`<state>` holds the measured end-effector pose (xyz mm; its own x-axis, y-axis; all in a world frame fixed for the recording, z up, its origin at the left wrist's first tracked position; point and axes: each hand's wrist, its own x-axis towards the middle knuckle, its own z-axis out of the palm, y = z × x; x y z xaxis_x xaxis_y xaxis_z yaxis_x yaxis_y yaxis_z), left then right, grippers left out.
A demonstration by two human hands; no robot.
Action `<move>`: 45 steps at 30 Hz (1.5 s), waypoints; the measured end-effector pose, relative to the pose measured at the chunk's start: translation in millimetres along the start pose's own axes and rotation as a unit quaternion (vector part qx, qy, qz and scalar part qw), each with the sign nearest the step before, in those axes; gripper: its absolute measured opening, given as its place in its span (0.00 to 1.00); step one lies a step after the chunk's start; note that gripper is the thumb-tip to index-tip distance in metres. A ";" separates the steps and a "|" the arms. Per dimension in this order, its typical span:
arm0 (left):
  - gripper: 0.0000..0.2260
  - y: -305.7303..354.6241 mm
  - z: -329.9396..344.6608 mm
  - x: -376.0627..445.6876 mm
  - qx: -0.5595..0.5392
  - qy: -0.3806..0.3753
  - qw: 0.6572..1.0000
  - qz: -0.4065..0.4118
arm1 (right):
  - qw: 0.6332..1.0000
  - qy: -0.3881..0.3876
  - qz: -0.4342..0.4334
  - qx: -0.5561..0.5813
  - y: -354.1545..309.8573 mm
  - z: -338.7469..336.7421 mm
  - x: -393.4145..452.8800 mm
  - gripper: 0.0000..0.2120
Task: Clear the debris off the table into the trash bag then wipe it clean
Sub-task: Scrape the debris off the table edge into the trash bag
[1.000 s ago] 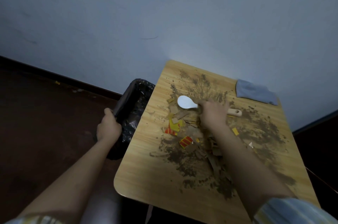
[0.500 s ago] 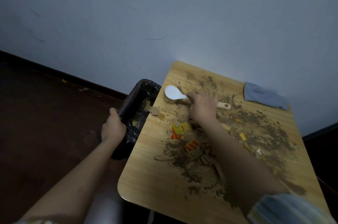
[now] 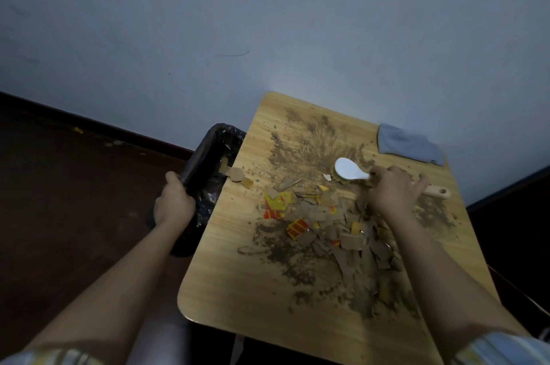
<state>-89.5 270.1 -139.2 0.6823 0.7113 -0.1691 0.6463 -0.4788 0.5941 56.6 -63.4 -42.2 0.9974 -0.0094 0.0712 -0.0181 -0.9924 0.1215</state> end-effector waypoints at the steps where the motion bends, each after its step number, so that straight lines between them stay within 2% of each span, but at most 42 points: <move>1: 0.13 0.2 0.2 -0.1 -0.001 -0.001 1.000 -0.002 | 1.000 -0.004 0.000 -0.006 -0.3 0.7 -1.0 0.20; 8: 0.12 0.0 -0.4 1.6 -0.008 0.001 1.000 -0.012 | 0.999 -0.011 -0.042 0.023 -27.1 7.2 -6.1 0.18; 14: 0.12 -4.6 -4.9 3.2 -0.013 0.006 1.000 -0.023 | 0.992 -0.007 -0.099 0.074 -77.2 5.6 -7.3 0.20; 21: 0.11 -8.6 -9.8 1.4 -0.009 0.025 1.000 -0.007 | 0.977 0.008 -0.190 0.099 -148.5 -5.5 -18.3 0.18; 25: 0.10 -8.9 -11.2 -2.0 -0.003 0.027 1.000 -0.003 | 0.966 0.033 -0.229 0.113 -167.8 -12.5 -24.7 0.17; 31: 0.11 -10.6 -13.3 -2.5 0.001 0.026 1.000 0.010 | 0.969 0.056 -0.229 0.077 -127.7 -26.7 -13.5 0.17; 35: 0.11 -11.4 -12.7 -2.8 -0.001 0.023 1.000 0.014 | 0.976 0.032 -0.215 0.026 -84.7 -33.2 -9.3 0.11; 38: 0.11 -10.0 -11.4 -4.4 -0.008 0.018 1.000 0.010 | 0.981 0.006 -0.193 0.004 -61.6 -33.8 -12.2 0.14; 45: 0.11 -7.7 -13.5 -9.9 -0.011 0.005 1.000 -0.002 | 0.980 -0.016 -0.197 0.008 -73.5 -26.7 -29.6 0.16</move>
<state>-105.8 273.7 -131.5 0.6766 0.7180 -0.1633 0.6410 -0.4652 0.6105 26.5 13.1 -26.8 0.9287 0.3706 -0.0103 0.3692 -0.9218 0.1186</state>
